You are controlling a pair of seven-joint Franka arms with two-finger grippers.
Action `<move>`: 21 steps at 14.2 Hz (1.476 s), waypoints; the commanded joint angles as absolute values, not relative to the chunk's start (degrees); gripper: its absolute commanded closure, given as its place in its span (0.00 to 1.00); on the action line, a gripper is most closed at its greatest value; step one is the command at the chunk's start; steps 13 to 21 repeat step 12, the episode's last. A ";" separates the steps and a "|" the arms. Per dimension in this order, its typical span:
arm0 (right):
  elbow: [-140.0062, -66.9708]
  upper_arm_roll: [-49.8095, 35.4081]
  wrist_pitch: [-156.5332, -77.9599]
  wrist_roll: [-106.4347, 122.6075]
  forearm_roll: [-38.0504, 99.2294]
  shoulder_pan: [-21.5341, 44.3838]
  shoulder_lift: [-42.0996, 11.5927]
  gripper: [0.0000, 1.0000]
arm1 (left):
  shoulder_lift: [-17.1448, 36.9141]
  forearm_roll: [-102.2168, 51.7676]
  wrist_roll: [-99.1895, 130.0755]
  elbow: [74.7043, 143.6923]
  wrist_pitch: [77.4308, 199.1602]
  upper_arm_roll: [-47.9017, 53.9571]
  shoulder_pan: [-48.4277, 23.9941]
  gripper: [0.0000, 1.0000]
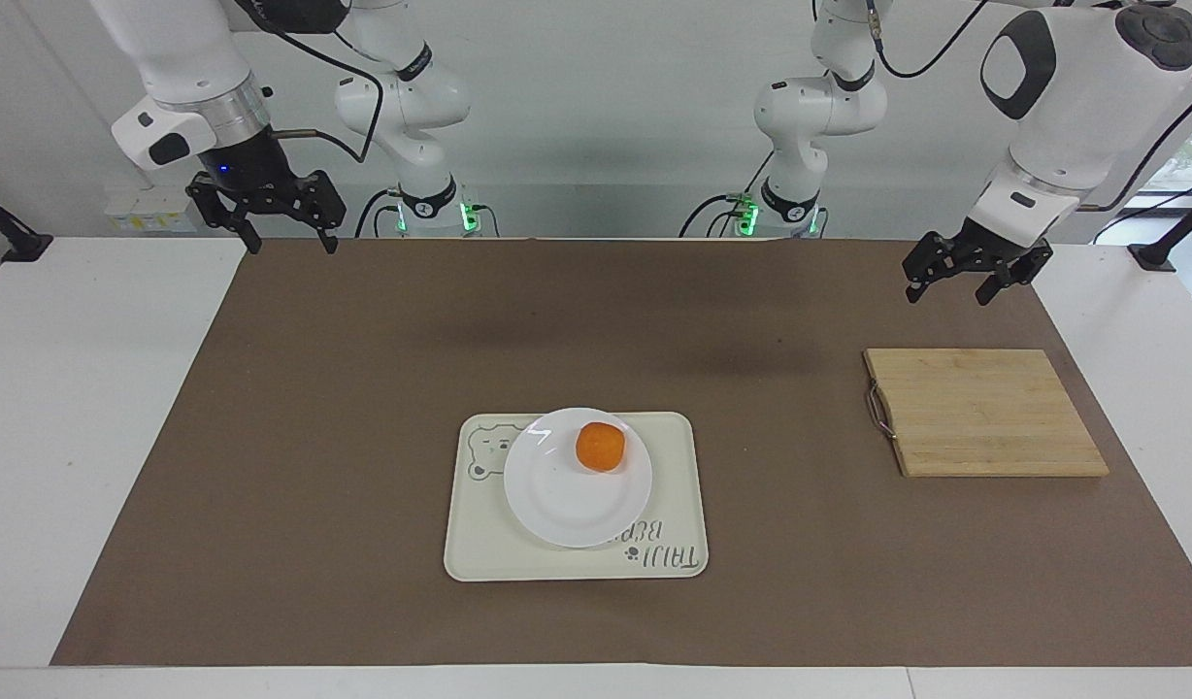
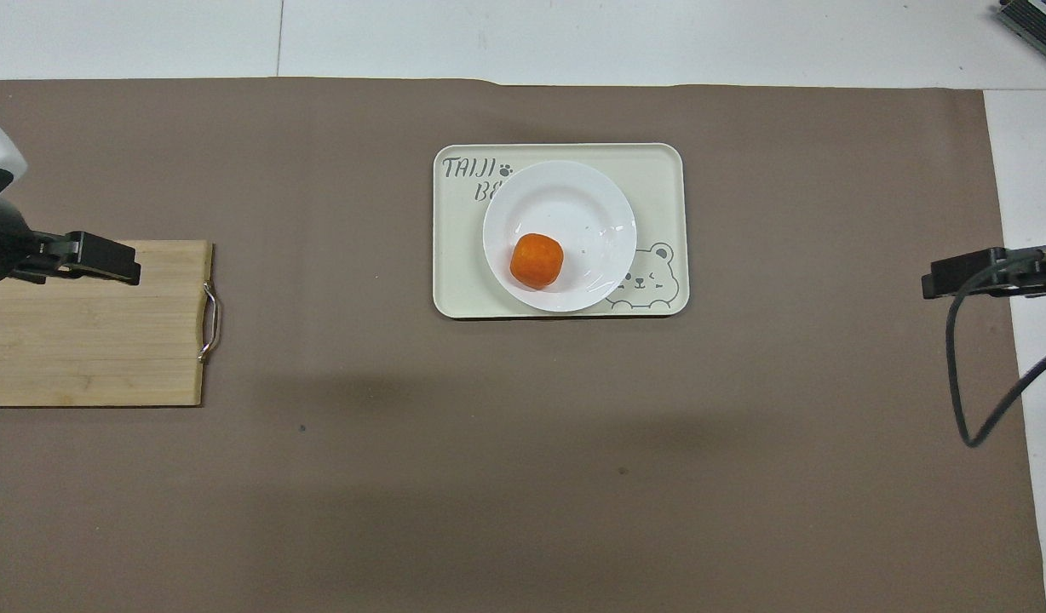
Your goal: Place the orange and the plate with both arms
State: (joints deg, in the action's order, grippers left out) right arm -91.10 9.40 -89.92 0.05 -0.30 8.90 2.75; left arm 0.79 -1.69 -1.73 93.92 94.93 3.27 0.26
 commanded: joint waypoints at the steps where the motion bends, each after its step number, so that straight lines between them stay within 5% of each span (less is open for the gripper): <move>1: -93.51 9.14 -91.06 -0.35 -1.06 9.05 4.75 0.00 | 0.62 -1.85 -2.37 93.16 94.22 3.43 0.62 0.00; 21: -93.52 9.23 -90.88 0.18 0.26 8.61 4.75 0.00 | 0.62 -1.85 -2.37 93.16 94.22 3.43 0.62 0.00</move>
